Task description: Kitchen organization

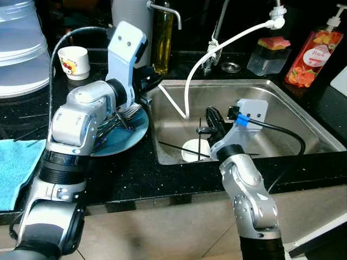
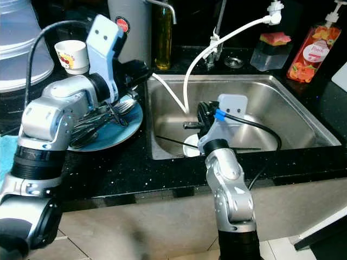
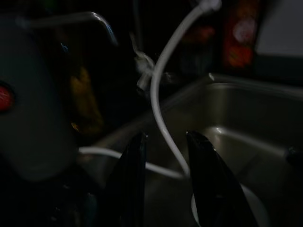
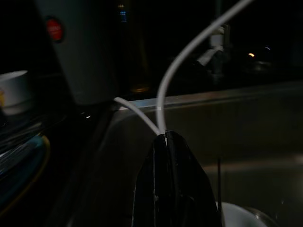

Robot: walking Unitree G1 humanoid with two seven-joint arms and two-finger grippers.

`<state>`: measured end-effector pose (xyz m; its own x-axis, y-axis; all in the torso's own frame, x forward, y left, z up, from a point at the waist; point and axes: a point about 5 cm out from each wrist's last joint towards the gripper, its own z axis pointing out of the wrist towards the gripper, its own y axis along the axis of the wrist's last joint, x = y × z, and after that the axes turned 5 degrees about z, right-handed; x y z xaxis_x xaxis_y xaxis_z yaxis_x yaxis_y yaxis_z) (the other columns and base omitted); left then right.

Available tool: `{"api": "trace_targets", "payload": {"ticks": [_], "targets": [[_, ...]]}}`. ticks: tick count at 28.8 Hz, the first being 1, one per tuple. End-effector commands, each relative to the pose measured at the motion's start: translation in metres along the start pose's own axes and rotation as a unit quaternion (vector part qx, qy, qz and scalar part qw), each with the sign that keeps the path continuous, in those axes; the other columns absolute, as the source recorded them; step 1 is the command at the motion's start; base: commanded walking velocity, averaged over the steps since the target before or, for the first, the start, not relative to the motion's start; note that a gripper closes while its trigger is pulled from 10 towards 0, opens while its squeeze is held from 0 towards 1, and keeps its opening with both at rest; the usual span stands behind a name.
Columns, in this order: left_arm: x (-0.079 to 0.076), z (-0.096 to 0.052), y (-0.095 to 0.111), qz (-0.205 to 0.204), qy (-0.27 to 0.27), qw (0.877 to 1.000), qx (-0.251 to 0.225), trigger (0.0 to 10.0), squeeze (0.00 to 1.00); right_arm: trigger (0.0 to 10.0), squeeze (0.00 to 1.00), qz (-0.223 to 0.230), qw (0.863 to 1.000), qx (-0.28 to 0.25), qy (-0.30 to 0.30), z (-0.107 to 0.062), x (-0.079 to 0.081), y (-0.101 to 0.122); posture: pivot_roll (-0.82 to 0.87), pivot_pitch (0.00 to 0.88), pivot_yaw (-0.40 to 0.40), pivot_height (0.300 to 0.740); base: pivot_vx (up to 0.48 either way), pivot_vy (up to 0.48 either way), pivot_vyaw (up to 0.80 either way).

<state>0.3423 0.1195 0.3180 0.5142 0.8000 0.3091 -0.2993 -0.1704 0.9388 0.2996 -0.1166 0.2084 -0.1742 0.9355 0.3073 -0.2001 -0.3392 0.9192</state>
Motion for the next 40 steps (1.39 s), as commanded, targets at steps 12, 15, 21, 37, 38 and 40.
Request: {"api": "trace_targets", "payload": {"ticks": [12,15,21,37,38,40], "targets": [[-0.002,-0.013,0.002,0.05,0.022,0.999,0.002,10.0,0.0,10.0,0.0,0.043,0.997,-0.031,-0.058,0.004,-0.018,0.01,0.26,0.003,-0.064,0.74,0.0,0.0,0.0],[-0.002,-0.013,0.0,0.041,0.033,0.999,0.002,10.0,0.0,10.0,0.0,0.045,0.997,-0.031,-0.058,0.004,-0.017,0.01,0.26,0.005,-0.064,0.74,0.0,0.0,0.0],[-0.005,-0.013,0.004,0.02,0.052,0.998,-0.02,10.0,0.0,10.0,0.0,0.049,0.996,-0.032,-0.063,0.004,-0.017,0.01,0.26,0.008,-0.064,0.74,0.0,0.0,0.0],[0.033,-0.037,-0.004,0.159,0.121,0.971,0.128,10.0,0.0,10.0,0.0,0.048,0.996,-0.031,-0.062,0.004,-0.017,0.009,0.28,0.021,-0.066,0.74,0.0,0.0,0.0],[0.035,-0.038,-0.007,0.148,0.145,0.968,0.142,10.0,0.0,10.0,0.0,0.048,0.997,-0.03,-0.061,0.004,-0.017,0.008,0.28,0.021,-0.066,0.74,0.0,0.0,0.0],[0.035,-0.039,-0.011,0.136,0.168,0.964,0.156,10.0,0.0,10.0,0.0,0.048,0.997,-0.029,-0.06,0.004,-0.016,0.008,0.28,0.021,-0.066,0.74,0.0,0.0,0.0]]}}
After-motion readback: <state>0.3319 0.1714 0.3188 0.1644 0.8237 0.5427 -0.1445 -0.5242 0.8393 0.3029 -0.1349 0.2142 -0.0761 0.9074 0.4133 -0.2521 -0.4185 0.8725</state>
